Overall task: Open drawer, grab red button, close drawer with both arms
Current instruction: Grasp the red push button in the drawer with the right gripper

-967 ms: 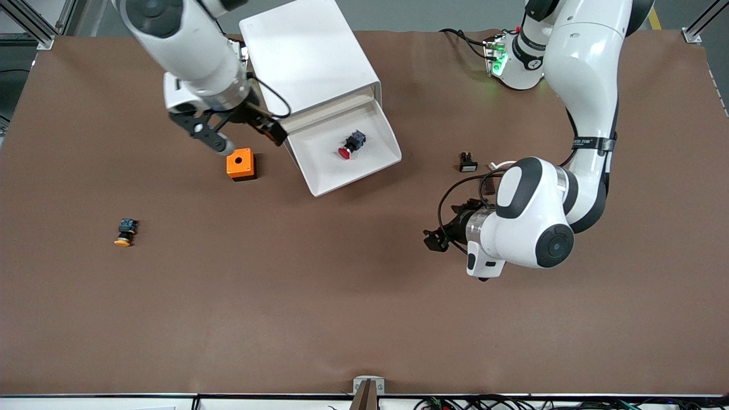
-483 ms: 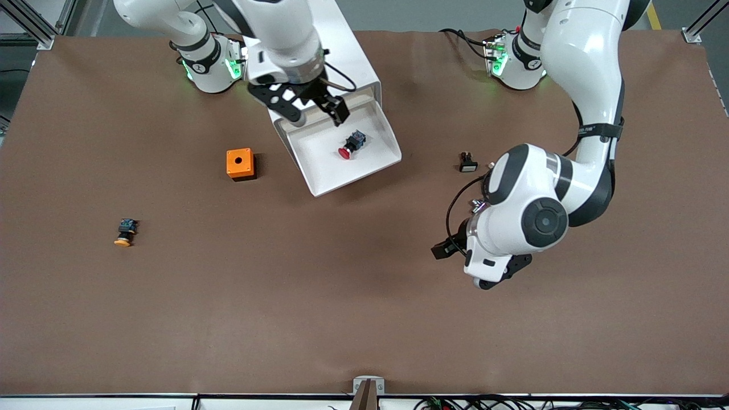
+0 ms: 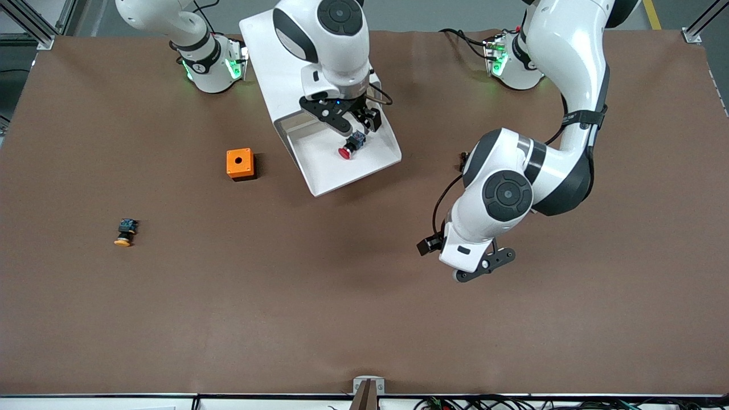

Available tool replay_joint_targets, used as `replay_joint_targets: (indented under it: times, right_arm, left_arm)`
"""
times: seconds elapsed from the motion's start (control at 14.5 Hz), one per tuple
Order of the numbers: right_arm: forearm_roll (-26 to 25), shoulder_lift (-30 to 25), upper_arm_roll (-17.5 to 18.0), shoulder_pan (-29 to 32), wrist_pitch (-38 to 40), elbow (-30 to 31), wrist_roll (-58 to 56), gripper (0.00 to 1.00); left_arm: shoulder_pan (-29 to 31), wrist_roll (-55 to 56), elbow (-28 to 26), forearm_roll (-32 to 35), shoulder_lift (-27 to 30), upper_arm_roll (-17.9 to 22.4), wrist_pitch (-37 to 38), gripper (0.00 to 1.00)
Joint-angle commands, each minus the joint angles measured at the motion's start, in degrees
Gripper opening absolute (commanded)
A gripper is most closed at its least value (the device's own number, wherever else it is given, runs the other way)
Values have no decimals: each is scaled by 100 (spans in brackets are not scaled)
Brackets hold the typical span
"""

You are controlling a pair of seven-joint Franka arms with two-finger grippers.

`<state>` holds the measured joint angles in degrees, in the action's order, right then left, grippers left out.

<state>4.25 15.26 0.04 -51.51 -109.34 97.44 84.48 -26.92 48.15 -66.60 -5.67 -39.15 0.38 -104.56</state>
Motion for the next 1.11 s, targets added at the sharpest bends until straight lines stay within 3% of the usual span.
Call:
replay_joint_targets:
  times: [0.0, 0.62, 1.04]
  right_arm:
    - [-178, 309, -74, -78, -44, -225, 95, 100]
    - [-390, 890, -74, -210, -377, -313, 358, 100]
    - [-398, 987, -74, -315, -457, -287, 421, 100]
  left_arm:
    - [55, -42, -204, 145, 153, -64, -64, 100]
    - [72, -42, -204, 145, 162, -64, -73, 100]
    - [73, -42, -204, 145, 162, -64, -73, 100]
